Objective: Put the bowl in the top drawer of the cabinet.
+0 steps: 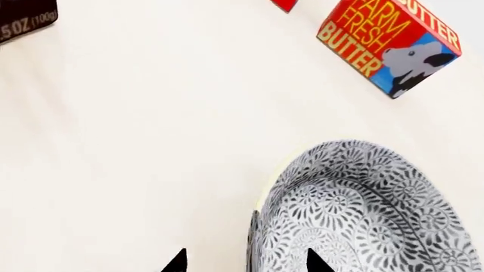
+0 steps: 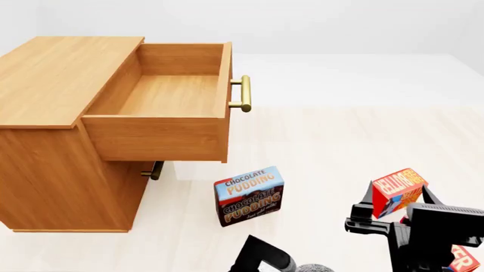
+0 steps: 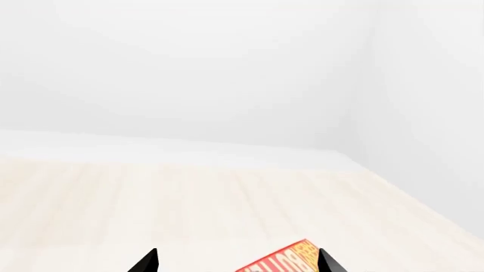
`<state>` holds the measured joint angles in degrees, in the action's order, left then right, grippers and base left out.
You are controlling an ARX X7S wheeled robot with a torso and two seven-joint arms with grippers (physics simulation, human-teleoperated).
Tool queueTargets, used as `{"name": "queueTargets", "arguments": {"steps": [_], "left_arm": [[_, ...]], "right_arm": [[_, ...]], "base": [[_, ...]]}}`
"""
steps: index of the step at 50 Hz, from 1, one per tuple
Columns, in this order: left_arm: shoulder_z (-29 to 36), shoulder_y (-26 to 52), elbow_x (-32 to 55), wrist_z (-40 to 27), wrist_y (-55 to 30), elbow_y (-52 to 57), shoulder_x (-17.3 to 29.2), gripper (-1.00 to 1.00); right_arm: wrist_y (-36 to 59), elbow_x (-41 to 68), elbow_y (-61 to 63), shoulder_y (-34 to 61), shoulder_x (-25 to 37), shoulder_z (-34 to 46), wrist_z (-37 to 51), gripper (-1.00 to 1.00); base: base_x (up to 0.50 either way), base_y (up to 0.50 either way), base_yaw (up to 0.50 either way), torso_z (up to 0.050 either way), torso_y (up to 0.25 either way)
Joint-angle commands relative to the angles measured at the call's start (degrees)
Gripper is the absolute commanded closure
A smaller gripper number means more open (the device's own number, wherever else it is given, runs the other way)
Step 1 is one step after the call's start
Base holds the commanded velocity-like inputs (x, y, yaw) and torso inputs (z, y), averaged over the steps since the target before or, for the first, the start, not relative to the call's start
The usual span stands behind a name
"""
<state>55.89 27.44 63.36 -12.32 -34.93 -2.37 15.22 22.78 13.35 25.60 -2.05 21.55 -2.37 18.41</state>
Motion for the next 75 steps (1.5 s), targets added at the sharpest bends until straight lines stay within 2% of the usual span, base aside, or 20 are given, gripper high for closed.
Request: {"name": "queueTargets", "arguments": {"steps": [1, 12, 32, 52, 64, 75], "left_arm": [[2.4, -1.2, -4.7, -0.5, -0.2, -5.6, -1.7, 1.00], [1.7, -1.9, -4.6, -1.4, 1.2, -3.1, -0.8, 1.00], [-6.7, -3.9, -0.1, -4.1, 7.6, 14.4, 7.4, 1.00], [-12.9, -4.3, 3.1, -5.1, 11.6, 23.1, 13.4, 1.00], [-17.9, -3.7, 6.9, -7.5, 13.0, 27.1, 17.9, 1.00], [-22.7, -1.7, 17.6, -11.4, 12.0, 31.3, 22.0, 1.00]], "right_arm": [[-1.0, 0.5, 0.0, -0.7, 0.0, -0.5, -0.1, -1.00], [-1.3, 0.9, 0.1, -1.1, 0.2, -0.6, -0.2, -1.00], [-2.0, 0.0, -2.2, 0.7, -0.8, 1.7, 0.2, -1.00], [-3.1, 1.8, -0.1, -3.0, 0.7, -0.5, -0.5, -1.00], [-3.9, 0.8, -3.4, -1.2, -0.3, 2.0, -0.9, -1.00], [-5.0, -0.8, -7.2, 0.9, -1.6, 5.6, -1.5, -1.00]], "base": [[0.00, 0.00, 0.00, 0.000, 0.000], [0.00, 0.00, 0.00, 0.000, 0.000], [0.00, 0.00, 0.00, 0.000, 0.000], [0.00, 0.00, 0.00, 0.000, 0.000], [0.00, 0.00, 0.00, 0.000, 0.000], [0.00, 0.00, 0.00, 0.000, 0.000]]}}
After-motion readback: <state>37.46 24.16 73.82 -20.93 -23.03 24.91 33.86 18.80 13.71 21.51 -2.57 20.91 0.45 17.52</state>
